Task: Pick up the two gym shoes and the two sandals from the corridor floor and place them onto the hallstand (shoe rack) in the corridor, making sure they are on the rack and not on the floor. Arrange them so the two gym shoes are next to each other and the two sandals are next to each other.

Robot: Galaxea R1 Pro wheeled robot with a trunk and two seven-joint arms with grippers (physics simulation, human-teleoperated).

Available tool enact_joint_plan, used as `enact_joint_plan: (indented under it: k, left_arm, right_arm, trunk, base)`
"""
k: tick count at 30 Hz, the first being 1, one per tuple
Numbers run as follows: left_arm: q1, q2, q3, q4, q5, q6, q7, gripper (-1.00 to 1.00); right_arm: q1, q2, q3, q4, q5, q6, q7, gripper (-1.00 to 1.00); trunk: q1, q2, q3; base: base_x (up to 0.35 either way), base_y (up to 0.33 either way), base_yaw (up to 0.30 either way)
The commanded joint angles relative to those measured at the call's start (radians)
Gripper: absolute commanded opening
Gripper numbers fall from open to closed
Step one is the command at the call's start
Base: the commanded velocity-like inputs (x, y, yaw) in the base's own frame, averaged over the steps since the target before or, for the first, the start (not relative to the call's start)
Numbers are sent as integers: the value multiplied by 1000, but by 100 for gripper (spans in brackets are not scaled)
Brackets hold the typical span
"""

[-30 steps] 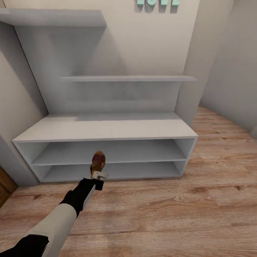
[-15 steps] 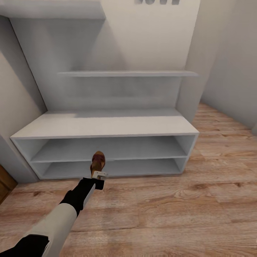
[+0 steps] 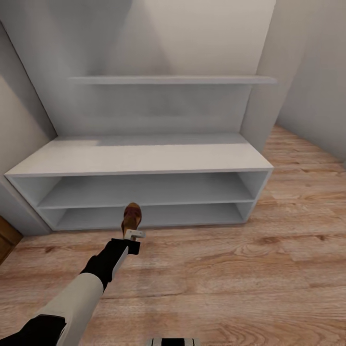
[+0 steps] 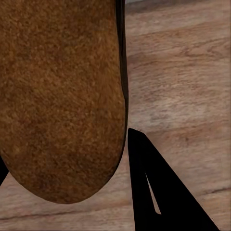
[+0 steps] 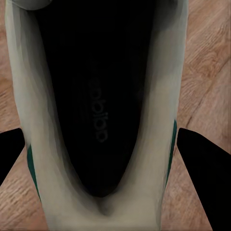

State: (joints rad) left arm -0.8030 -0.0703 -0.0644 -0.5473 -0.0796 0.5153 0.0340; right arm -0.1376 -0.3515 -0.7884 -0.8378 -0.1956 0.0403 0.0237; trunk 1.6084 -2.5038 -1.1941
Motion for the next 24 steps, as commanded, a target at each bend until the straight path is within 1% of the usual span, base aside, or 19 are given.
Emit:
enact_joint_plan:
  k: [1,5,6,10,15,17,20,24]
  left_arm:
    - [-1,0,-3,-2,-12,6,-2,-100]
    - [-1,0,-3,-3,-12,5,-3,-100]
    - [4,2,-1,-9,-14,-1,5,-100]
    - [5,3,-2,-25,-14,-8,6,-100]
    - [1,13,-2,-33,-14,-31,5,-100]
    - [-8,17,-1,-34,-15,-42,5,-100]
    - [-15,18,-1,-29,-15,-60,6,-100]
    - [-38,18,-1,-22,-14,-82,11,-100]
  right_arm:
    - [0,0,-2,-2,-10,4,4,-100]
    - [0,0,-1,-2,-7,4,4,-100]
    - [0,3,-2,-2,-5,3,2,-100]
    - [0,5,-1,-2,-5,3,1,-100]
    - [0,28,-2,-4,-5,3,1,-100]
    - [0,34,-2,-3,-5,4,1,-100]
    - [0,35,-2,-3,-5,4,1,-100]
    - [0,35,-2,-3,-5,4,1,-100]
  trunk:
    - [0,-1,-6]
    - [0,-1,-11]
    - [0,-1,-11]
    - [0,-1,-11]
    - [0,-1,-11]
    - [0,-1,-11]
    - [0,-1,-11]
    - [0,-1,-11]
  base:
    - [0,0,0]
    - [0,0,0]
    - [0,0,0]
    - [0,0,0]
    - [0,0,0]
    - [0,0,0]
    - [0,0,0]
    - [0,0,0]
